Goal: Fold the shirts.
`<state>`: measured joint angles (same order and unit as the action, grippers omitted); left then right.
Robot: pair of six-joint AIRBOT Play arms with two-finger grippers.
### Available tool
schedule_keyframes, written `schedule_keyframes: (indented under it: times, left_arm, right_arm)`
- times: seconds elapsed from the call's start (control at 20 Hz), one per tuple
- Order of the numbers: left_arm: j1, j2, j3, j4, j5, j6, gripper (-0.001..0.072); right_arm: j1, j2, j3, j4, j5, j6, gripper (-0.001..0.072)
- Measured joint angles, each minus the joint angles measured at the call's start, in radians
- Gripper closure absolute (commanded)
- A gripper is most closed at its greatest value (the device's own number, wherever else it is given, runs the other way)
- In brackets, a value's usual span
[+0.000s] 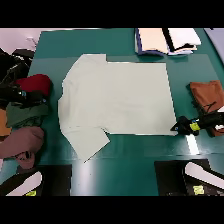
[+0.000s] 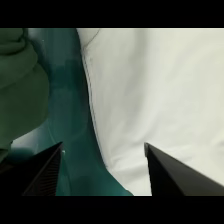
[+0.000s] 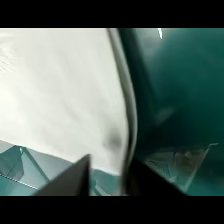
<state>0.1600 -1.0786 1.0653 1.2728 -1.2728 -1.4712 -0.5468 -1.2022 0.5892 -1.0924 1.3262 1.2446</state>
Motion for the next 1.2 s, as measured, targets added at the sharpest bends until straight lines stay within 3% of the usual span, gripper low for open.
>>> schedule_keyframes:
  times: [0.35,0.55,0.95,1.0,1.05,1.1,1.2]
  left_arm:
    - [0.0,0.017,-0.165,-0.002,-0.011,0.026,0.011]
    - [0.0,0.018,-0.352,-0.036,0.046,0.03,0.011]
    - [-0.002,0.021,-0.535,-0.303,0.205,0.09,0.0113]
    - [-0.002,0.021,-0.542,-0.319,0.212,0.097,0.0278]
    - [-0.002,0.019,-0.548,-0.323,0.226,0.104,0.0539]
    - [-0.002,0.016,-0.552,-0.315,0.238,0.113,0.0682]
    - [-0.004,0.015,-0.546,-0.32,0.224,0.132,0.0687]
  right_arm:
    - [0.131,0.071,0.024,-0.008,-0.087,-0.012,0.0695]
    - [0.186,0.101,0.097,0.006,-0.055,-0.005,0.0695]
    - [0.286,0.111,0.154,0.018,-0.043,0.018,0.0695]
    - [0.291,0.112,0.155,0.016,-0.043,0.024,0.0695]
    - [0.295,0.112,0.156,0.018,-0.042,0.025,0.0695]
    - [0.298,0.112,0.157,0.019,-0.042,0.026,0.0695]
    - [0.301,0.113,0.16,0.019,-0.037,0.028,0.0695]
